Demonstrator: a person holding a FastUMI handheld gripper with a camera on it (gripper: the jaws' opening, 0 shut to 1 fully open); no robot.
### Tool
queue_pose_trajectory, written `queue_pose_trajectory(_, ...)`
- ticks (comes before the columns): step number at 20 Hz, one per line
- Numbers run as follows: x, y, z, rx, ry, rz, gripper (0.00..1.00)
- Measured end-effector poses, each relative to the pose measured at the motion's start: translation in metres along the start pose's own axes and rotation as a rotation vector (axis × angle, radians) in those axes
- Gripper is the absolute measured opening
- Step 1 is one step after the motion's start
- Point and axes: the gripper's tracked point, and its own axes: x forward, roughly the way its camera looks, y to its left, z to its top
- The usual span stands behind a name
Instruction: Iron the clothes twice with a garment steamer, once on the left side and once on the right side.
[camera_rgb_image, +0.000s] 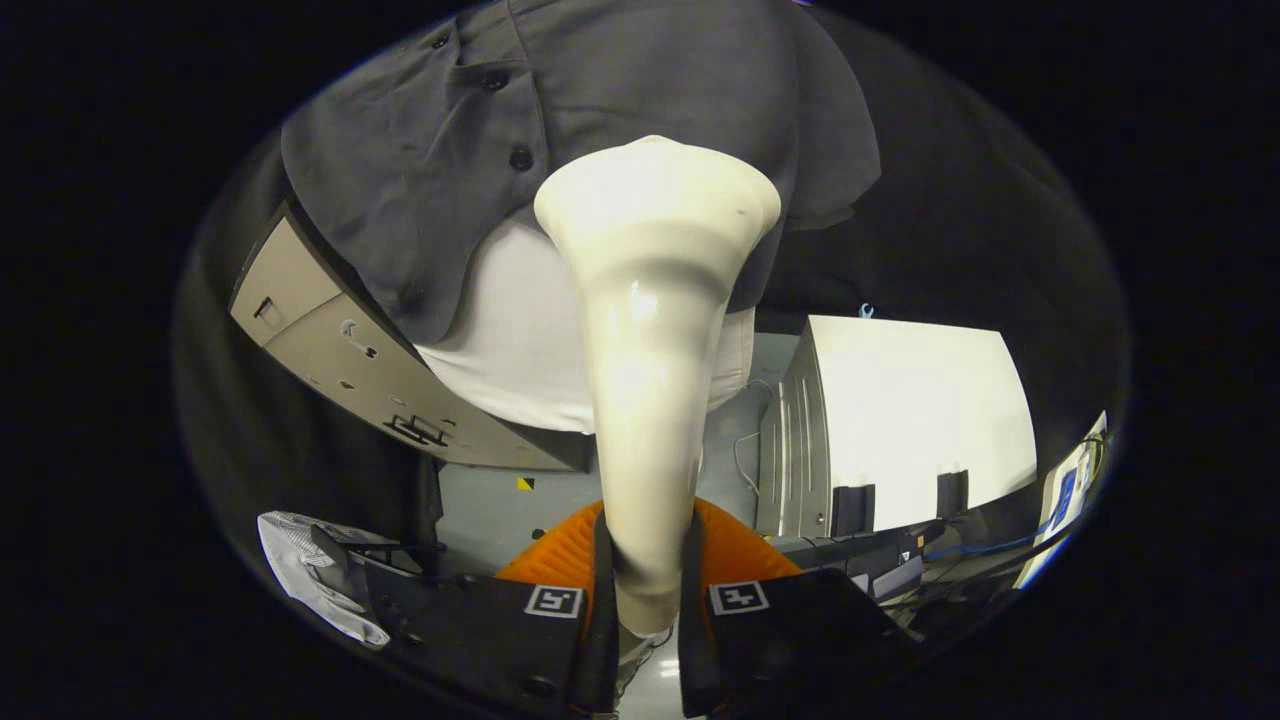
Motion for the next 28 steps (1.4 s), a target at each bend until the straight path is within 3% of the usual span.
queue_pose_trajectory(7, -0.083, 0.036, 0.074, 0.004, -0.161, 0.004, 0.32)
queue_pose_trajectory(15, -0.217, 0.088, 0.185, -0.069, -0.444, -0.011, 0.32)
queue_pose_trajectory(23, -0.329, 0.13, 0.238, -0.083, -0.715, -0.021, 0.31)
queue_pose_trajectory(28, -0.379, 0.146, 0.245, -0.088, -0.831, -0.076, 0.32)
